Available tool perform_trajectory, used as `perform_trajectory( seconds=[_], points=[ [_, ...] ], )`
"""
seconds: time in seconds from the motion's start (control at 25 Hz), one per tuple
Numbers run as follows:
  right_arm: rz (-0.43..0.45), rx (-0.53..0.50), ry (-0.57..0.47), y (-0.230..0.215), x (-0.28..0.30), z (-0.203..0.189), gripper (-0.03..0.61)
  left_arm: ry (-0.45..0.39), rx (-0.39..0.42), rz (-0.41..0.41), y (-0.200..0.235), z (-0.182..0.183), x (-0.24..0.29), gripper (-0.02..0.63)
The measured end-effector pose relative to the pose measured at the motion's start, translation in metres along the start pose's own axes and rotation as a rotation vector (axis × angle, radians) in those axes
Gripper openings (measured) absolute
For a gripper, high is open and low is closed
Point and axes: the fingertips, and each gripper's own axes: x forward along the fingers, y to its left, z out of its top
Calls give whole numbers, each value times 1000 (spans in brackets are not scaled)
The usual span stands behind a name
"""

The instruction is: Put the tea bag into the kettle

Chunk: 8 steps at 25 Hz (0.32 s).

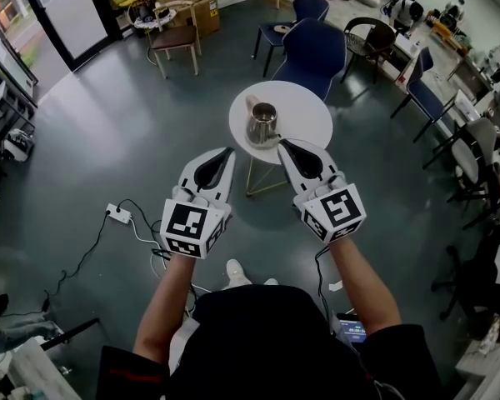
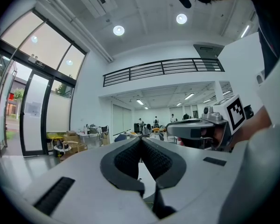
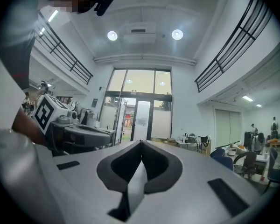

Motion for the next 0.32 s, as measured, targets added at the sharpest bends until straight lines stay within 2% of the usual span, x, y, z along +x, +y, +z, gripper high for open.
perform_trajectory(
  seconds=[0.32],
  points=[
    [16, 10, 7, -1, -35, 0, 18, 9, -11, 19, -36, -1, -7, 15]
  ],
)
